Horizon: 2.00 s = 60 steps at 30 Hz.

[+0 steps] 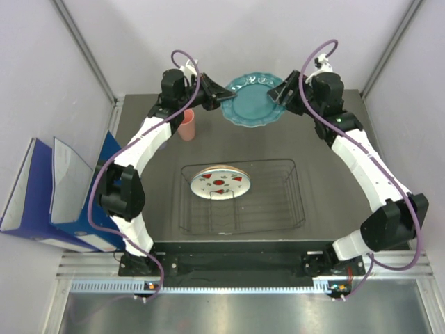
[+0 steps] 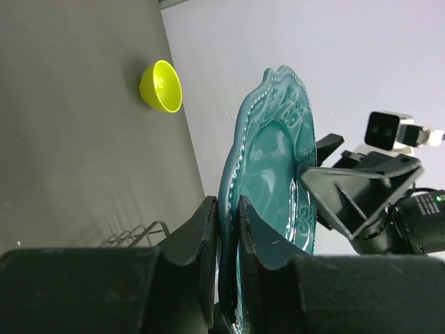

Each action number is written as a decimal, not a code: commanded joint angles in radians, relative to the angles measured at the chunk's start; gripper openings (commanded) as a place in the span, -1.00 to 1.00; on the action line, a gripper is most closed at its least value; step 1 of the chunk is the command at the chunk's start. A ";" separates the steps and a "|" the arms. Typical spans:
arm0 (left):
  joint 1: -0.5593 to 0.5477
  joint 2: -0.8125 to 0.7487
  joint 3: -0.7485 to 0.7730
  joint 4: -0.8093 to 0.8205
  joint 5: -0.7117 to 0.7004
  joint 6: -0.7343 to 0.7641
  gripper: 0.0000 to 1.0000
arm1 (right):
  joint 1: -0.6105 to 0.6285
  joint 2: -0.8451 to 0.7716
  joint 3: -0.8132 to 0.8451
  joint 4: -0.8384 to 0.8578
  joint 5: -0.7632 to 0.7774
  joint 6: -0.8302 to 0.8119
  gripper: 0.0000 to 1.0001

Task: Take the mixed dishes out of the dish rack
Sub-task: Pick up the plate from the dish rack.

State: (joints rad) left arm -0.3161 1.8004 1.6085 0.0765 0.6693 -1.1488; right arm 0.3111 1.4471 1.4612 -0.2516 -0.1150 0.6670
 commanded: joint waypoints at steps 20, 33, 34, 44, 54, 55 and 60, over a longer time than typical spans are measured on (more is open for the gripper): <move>0.002 0.011 0.008 0.246 0.047 -0.069 -1.00 | -0.006 0.018 -0.045 0.152 -0.104 0.039 -1.00; 0.003 -0.024 0.090 -0.006 -0.082 0.147 -1.00 | -0.007 -0.001 -0.012 0.035 -0.072 0.071 -0.03; 0.003 -0.026 0.090 -0.010 -0.089 0.158 -1.00 | -0.006 -0.011 -0.015 0.034 -0.072 0.072 -0.04; 0.003 -0.044 0.073 0.002 -0.116 0.172 -1.00 | -0.012 -0.013 -0.005 -0.025 -0.090 0.085 -1.00; 0.002 -0.036 0.007 0.101 -0.050 0.095 -1.00 | -0.023 0.001 -0.091 0.130 -0.274 0.152 -1.00; 0.006 -0.030 -0.002 0.135 -0.039 0.071 -1.00 | -0.030 -0.002 -0.120 0.191 -0.296 0.169 -1.00; 0.028 -0.009 -0.061 0.268 0.033 -0.050 -1.00 | -0.050 -0.005 -0.186 0.357 -0.428 0.278 -1.00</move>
State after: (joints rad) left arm -0.2932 1.8393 1.5593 0.0879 0.6285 -1.0500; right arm 0.2600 1.4746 1.3132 -0.1131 -0.3321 0.8528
